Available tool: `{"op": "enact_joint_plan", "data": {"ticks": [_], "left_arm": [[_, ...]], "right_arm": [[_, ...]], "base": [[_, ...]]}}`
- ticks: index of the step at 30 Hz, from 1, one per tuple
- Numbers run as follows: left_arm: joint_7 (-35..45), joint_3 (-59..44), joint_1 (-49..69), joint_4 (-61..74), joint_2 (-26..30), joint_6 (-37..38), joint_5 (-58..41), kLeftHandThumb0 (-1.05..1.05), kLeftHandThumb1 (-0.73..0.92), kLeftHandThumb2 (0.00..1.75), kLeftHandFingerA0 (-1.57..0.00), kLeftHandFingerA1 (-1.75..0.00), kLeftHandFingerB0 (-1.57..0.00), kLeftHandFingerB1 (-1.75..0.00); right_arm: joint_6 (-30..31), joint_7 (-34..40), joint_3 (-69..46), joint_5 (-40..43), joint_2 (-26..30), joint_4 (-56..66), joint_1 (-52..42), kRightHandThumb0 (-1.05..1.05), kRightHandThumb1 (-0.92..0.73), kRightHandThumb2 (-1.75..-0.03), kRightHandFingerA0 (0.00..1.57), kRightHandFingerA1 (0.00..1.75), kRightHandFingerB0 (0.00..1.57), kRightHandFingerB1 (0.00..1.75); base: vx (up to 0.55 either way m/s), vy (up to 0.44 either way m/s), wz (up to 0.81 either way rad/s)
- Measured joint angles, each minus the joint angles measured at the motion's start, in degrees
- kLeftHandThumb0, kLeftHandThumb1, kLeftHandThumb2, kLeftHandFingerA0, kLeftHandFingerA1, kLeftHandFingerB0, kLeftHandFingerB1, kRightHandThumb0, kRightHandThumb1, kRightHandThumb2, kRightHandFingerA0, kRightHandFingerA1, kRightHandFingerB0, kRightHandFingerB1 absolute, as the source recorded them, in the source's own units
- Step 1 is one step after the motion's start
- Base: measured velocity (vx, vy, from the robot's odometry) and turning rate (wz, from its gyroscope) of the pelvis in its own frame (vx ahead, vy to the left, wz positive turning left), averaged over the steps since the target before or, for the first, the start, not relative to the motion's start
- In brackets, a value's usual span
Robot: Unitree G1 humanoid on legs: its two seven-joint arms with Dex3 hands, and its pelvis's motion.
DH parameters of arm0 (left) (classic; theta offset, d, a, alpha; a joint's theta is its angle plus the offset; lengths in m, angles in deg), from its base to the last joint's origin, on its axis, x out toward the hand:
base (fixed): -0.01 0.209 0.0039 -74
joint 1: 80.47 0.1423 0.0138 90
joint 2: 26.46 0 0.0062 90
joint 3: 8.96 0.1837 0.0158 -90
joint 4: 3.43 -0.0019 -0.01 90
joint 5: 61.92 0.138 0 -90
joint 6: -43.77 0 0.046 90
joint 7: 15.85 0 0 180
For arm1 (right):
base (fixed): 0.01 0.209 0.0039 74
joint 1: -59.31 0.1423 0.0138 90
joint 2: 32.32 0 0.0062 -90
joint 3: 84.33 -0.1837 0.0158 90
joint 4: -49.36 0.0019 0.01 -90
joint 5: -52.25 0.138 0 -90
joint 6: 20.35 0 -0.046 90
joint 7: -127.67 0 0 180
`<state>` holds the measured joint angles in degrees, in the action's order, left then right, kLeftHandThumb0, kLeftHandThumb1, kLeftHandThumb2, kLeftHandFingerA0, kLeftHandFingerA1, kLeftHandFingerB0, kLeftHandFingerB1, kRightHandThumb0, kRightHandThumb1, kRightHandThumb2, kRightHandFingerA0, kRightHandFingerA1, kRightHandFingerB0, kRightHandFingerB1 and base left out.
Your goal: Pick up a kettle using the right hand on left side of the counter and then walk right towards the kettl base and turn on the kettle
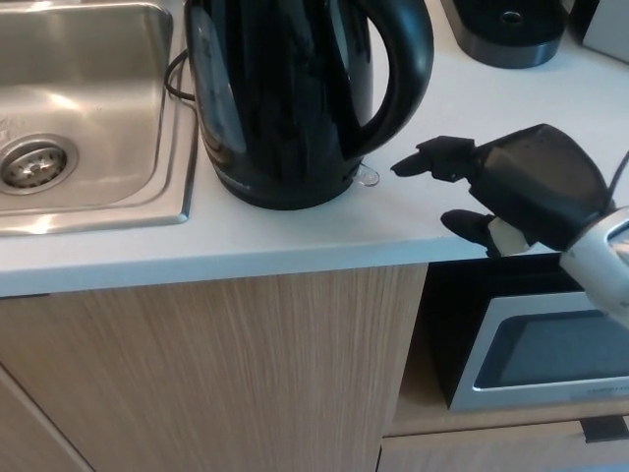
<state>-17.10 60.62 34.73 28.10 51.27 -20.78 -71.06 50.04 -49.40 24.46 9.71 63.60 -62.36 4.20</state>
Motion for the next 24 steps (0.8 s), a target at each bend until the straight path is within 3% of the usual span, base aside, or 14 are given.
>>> {"op": "enact_joint_plan", "data": {"ticks": [24], "left_arm": [[0.4,-0.1,-0.4,0.5,0.0,0.0,-0.1,0.33,0.56,1.24,-0.97,-1.1,-0.85,-0.96]], "right_arm": [[2.7,3.1,3.5,-0.4,-4.1,-8.8,4.6,-0.13,-0.57,-0.72,0.88,1.65,0.53,0.45]], "base": [[0.0,0.0,0.0]]}}
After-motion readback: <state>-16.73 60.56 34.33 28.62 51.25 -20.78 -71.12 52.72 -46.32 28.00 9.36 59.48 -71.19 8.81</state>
